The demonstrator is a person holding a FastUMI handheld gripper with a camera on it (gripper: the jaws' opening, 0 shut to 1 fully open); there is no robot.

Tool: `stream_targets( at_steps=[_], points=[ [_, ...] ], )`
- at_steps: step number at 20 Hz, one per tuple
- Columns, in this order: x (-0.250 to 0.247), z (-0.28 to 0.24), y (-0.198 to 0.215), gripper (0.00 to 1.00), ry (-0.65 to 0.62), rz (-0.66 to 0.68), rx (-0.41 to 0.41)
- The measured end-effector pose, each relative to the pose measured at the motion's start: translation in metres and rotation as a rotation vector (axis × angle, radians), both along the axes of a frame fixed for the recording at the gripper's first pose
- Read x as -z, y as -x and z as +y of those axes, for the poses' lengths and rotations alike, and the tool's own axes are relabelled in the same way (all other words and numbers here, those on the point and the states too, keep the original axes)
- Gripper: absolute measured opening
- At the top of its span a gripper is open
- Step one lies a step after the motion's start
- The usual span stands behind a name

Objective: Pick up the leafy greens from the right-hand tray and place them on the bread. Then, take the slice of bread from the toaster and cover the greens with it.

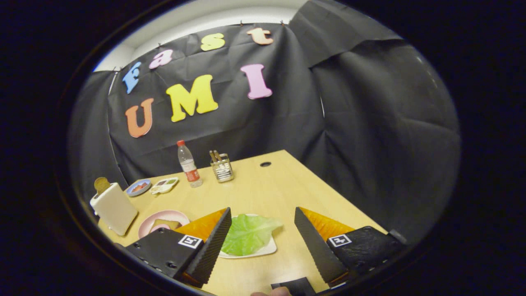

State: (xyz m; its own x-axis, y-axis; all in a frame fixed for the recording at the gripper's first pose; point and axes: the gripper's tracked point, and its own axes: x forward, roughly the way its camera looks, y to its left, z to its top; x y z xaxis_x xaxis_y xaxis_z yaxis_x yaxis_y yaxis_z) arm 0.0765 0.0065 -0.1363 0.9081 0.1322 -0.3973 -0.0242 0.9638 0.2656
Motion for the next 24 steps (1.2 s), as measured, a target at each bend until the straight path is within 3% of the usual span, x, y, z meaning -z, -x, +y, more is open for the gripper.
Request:
stream_targets(
  at_steps=[7, 13, 17, 18, 23, 24],
  points=[
    [0.047, 0.014, -0.023, 0.96, -0.246, 0.204, 0.036],
    [0.066, 0.008, -0.039, 0.95, -0.382, 0.252, 0.147],
    [0.076, 0.017, -0.054, 0.91, -0.426, 0.276, 0.168],
    [0.080, 0.019, -0.056, 0.72, -0.439, 0.287, 0.168],
    [0.082, 0.018, -0.061, 0.67, -0.465, 0.288, 0.169],
    [0.086, 0.014, -0.063, 0.53, -0.443, 0.297, 0.181]
  ],
)
